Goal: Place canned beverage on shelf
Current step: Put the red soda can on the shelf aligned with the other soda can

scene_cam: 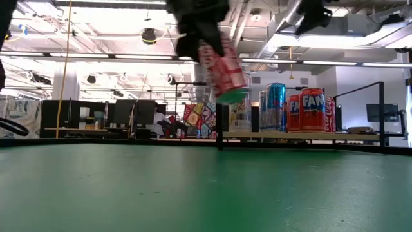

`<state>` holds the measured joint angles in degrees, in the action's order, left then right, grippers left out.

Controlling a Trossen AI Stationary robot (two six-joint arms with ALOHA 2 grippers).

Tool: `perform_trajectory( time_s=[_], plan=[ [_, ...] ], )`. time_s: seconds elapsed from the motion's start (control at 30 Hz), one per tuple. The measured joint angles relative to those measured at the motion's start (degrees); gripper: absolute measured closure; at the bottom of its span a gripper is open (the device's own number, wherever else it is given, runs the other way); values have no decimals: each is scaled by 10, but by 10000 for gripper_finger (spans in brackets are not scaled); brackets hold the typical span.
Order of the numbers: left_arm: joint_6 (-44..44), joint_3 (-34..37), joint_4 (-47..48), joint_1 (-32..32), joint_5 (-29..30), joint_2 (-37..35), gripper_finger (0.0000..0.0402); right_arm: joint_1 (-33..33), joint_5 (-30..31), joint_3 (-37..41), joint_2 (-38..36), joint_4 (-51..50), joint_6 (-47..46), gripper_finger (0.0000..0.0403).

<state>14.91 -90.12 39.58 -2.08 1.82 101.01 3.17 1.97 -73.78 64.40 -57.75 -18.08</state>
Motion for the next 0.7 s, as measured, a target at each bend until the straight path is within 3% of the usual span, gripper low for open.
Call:
perform_trajectory(
  time_s=[0.37,0.7],
  plan=[
    [-22,-223,50,15,-12,193,123,-95,75,0,-60,-119,-29,71],
    [30,-278,68,21,23,279,123,-138,137,0,-118,-118,-43,71]
  ],
)
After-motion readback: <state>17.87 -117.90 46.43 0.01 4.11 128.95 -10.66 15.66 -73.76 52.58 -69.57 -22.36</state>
